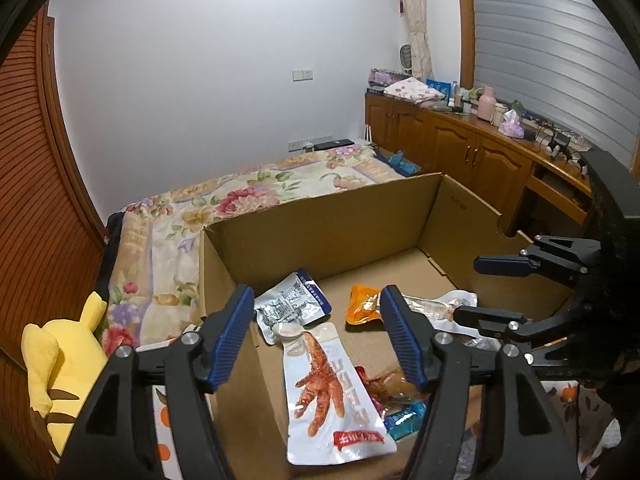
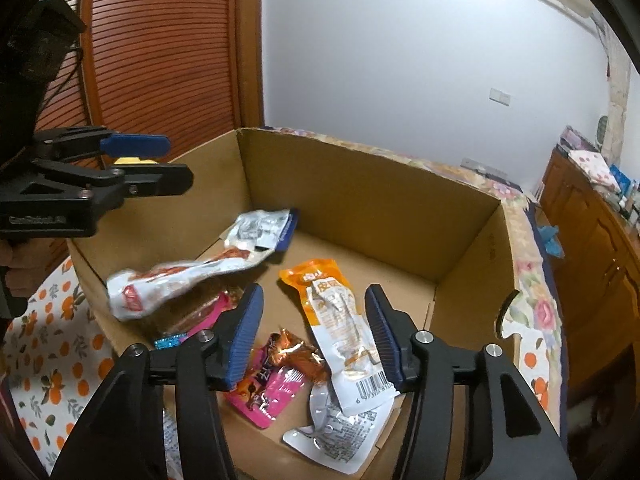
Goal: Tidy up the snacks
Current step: 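Carry both packets over the box and open both tools to release them, then move the right tool to the white orange-striped pouch and close around it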
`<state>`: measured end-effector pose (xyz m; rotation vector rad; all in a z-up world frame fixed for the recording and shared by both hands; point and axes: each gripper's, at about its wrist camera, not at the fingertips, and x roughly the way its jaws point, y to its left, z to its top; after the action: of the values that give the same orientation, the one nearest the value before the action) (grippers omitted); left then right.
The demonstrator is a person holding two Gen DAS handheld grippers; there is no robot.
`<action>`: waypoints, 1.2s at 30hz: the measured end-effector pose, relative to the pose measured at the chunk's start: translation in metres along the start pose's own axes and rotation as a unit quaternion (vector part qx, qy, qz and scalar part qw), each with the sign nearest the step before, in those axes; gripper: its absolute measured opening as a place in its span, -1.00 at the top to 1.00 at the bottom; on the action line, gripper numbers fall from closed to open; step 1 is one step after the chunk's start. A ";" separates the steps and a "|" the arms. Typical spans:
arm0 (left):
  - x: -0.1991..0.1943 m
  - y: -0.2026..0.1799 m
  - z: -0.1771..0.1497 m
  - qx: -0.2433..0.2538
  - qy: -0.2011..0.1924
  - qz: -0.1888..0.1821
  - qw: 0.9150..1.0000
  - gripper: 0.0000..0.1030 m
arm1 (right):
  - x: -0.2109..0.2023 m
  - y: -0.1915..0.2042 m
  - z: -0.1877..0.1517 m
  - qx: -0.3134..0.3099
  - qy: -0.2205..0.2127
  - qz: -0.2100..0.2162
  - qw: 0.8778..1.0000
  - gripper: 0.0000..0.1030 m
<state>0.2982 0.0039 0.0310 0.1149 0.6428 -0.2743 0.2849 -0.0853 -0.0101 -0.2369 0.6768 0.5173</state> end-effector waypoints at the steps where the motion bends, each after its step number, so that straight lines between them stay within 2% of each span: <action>1: -0.005 -0.001 -0.001 -0.001 -0.005 -0.002 1.000 -0.37 | -0.001 0.001 0.000 0.000 -0.001 0.000 1.000 -0.09; 14: -0.061 -0.014 -0.028 -0.003 -0.035 -0.016 0.999 -0.45 | -0.059 0.029 -0.010 -0.007 -0.041 0.006 0.999 -0.17; 20: -0.079 -0.020 -0.052 0.000 -0.039 -0.016 0.999 -0.46 | -0.083 0.050 -0.024 -0.014 -0.047 0.029 0.998 -0.17; 28: -0.080 -0.020 -0.086 -0.016 -0.020 -0.016 1.000 -0.46 | -0.084 0.077 -0.049 -0.028 -0.023 0.048 0.998 -0.18; 36: -0.066 -0.020 -0.121 -0.035 0.014 -0.022 0.999 -0.46 | -0.045 0.090 -0.078 -0.036 0.032 0.060 0.997 -0.18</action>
<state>0.1722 0.0221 -0.0251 0.0369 0.6826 -0.2916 0.1655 -0.0548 -0.0440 -0.2818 0.7380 0.6516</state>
